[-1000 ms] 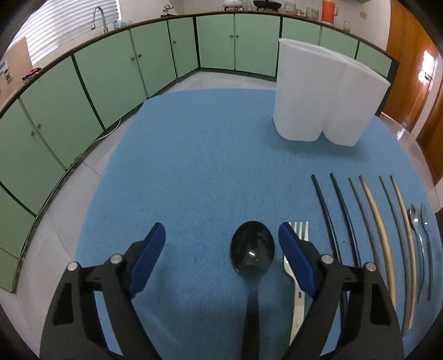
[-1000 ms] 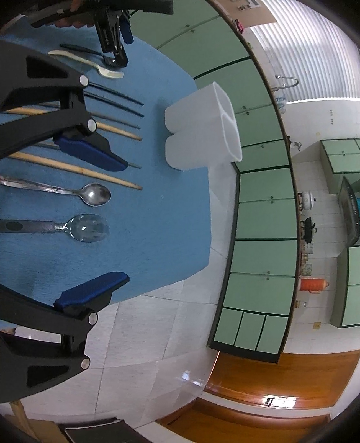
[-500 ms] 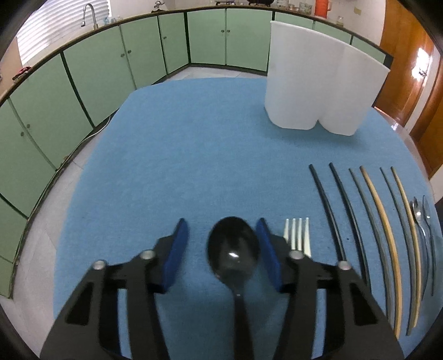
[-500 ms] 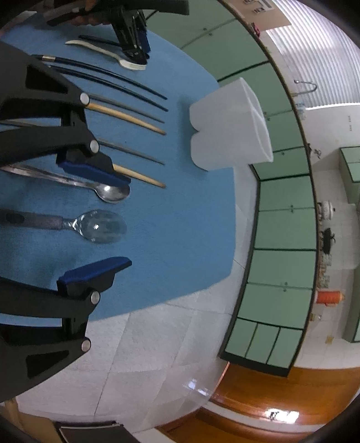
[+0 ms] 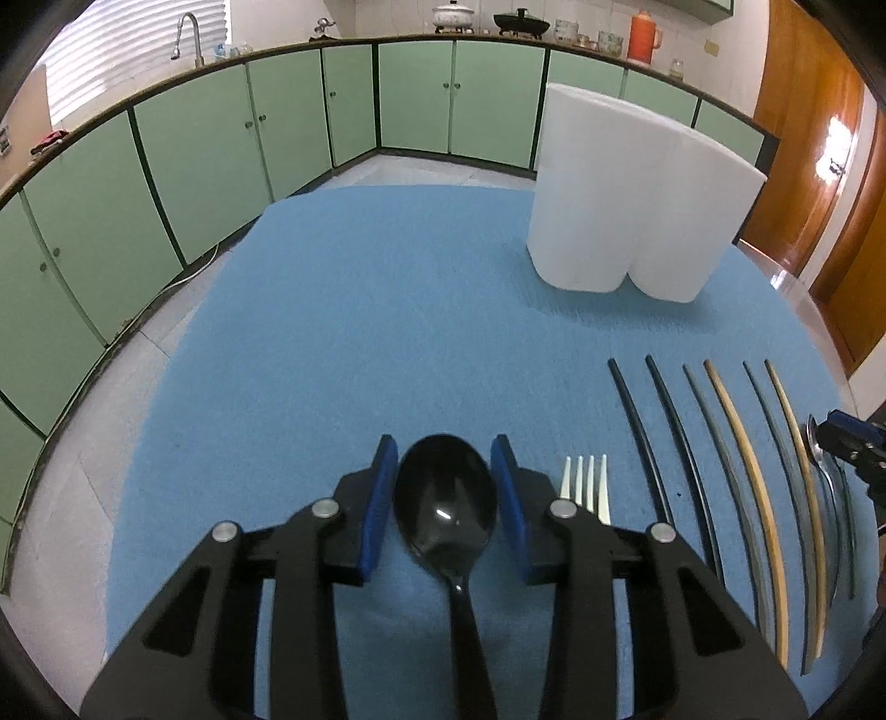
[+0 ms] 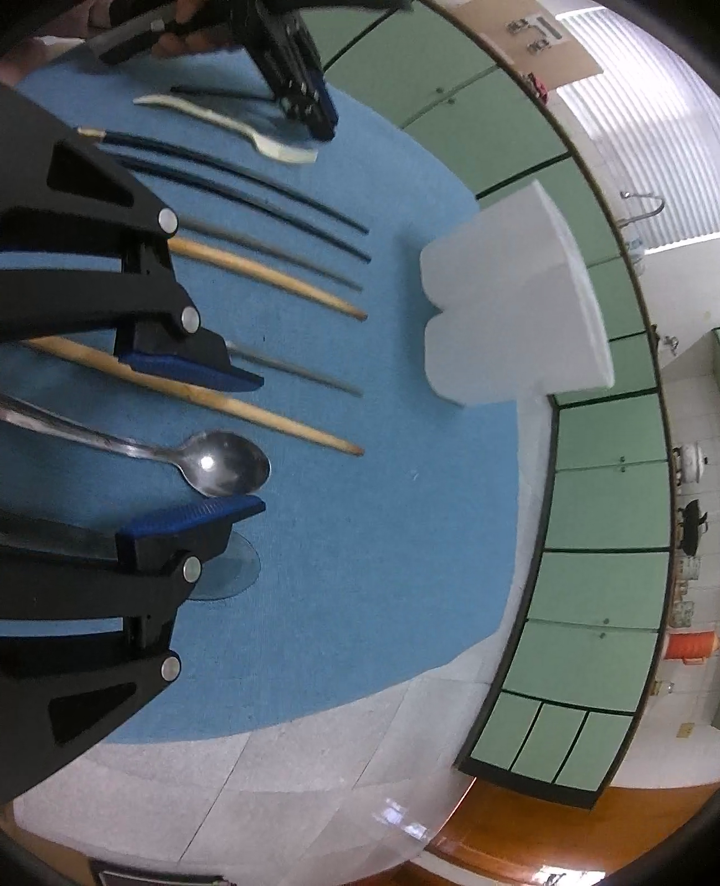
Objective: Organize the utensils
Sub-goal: 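Lift both spoons and carry them toward the white utensil holder, then lower both spoons into the holder and open both tools, then grasp white fork with left tool while right tool grasps dark-handled silver spoon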
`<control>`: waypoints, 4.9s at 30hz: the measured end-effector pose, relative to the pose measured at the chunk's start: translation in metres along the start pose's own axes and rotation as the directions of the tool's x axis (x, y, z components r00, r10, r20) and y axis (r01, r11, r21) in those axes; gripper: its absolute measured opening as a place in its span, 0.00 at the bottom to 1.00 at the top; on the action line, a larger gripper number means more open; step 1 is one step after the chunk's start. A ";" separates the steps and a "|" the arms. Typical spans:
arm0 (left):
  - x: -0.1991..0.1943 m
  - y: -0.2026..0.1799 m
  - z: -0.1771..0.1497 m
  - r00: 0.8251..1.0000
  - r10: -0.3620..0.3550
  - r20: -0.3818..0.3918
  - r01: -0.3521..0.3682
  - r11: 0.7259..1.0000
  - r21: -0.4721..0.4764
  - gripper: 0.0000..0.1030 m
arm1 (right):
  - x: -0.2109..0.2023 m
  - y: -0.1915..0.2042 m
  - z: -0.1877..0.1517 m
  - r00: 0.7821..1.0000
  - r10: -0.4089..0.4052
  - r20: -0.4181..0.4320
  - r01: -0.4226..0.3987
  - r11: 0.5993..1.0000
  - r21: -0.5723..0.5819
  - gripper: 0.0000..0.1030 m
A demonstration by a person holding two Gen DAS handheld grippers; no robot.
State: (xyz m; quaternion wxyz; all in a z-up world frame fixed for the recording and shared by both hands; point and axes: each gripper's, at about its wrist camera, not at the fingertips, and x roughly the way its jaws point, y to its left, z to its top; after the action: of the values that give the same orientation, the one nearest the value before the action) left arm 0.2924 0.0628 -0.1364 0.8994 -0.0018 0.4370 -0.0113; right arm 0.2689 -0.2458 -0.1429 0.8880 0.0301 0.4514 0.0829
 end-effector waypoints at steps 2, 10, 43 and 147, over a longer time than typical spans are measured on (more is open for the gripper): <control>-0.002 -0.001 0.001 1.000 -0.001 0.008 0.001 1.000 -0.001 0.33 | 0.004 -0.001 0.002 1.000 0.000 -0.007 0.000 1.000 0.002 0.37; -0.015 -0.002 -0.003 0.999 -0.010 0.045 0.010 1.000 -0.003 0.33 | 0.017 -0.003 0.007 0.999 -0.025 -0.048 0.025 1.000 0.005 0.30; -0.121 0.001 0.015 0.937 -0.066 0.344 0.073 0.997 -0.008 0.32 | -0.103 0.004 0.038 0.950 0.016 0.312 -0.013 1.000 -0.012 0.27; 0.007 -0.027 -0.022 0.998 -0.063 -0.010 0.063 0.998 -0.007 0.40 | -0.060 -0.030 -0.015 0.980 -0.042 0.195 0.018 0.993 0.120 0.78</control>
State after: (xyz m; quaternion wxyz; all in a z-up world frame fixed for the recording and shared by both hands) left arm 0.2791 0.0359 -0.1549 0.8963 -0.0185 0.4413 -0.0381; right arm 0.2255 -0.2859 -0.1073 0.9262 0.0835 0.3657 0.0394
